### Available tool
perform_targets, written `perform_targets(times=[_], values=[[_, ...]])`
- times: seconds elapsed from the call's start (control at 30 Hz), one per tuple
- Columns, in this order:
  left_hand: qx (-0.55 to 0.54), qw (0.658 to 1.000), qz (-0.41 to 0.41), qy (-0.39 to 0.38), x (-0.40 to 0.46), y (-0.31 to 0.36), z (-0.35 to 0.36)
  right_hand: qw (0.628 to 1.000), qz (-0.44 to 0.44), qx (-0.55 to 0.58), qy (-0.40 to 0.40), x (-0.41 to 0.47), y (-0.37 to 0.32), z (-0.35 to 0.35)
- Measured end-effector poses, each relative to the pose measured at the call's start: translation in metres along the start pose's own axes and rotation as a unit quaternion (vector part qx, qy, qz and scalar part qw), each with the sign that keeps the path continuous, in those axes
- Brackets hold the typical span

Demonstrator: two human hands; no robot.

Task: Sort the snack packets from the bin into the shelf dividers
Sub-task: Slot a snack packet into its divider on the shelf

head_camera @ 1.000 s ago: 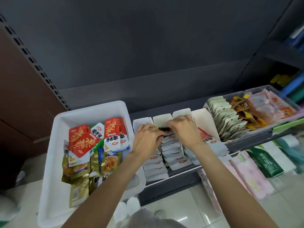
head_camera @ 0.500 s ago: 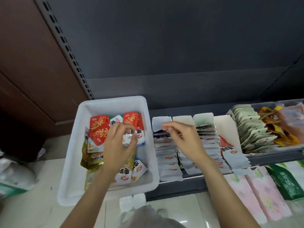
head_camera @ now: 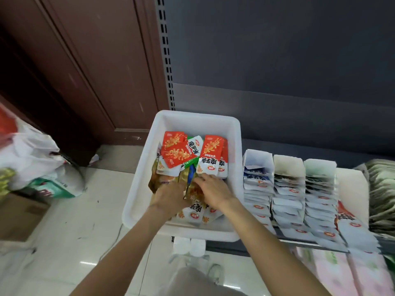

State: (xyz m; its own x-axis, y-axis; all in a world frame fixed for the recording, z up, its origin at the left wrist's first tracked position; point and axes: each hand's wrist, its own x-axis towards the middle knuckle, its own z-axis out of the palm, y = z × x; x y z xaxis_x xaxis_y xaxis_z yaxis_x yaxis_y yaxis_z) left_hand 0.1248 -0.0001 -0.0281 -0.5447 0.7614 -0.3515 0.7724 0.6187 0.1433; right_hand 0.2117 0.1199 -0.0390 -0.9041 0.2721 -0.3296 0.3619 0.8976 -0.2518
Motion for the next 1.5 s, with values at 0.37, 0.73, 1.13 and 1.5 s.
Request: perform_targets(times=[0.37, 0.73, 1.13, 1.5], values=[[-0.292, 0.956, 0.016, 0.035, -0.007, -0.022, -0.017, 0.995, -0.03, 0.069, 0.072, -0.015, 0.002, -0.019], [-0.642, 0.757, -0.02, 0.119, -0.019, -0.005, -0.059, 0.672, 0.116, 0.713, 0.164, -0.054, -0.001, -0.047], [-0.499, 0.823, 0.256, 0.096, -0.003, 0.101, -0.097, 0.777, 0.089, 0.495, 0.379, -0.151, 0.061, -0.113], [-0.06, 0.909, 0.363, 0.198, 0.045, 0.189, -0.032, 0.673, 0.147, 0.383, 0.616, -0.199, 0.14, -0.118]])
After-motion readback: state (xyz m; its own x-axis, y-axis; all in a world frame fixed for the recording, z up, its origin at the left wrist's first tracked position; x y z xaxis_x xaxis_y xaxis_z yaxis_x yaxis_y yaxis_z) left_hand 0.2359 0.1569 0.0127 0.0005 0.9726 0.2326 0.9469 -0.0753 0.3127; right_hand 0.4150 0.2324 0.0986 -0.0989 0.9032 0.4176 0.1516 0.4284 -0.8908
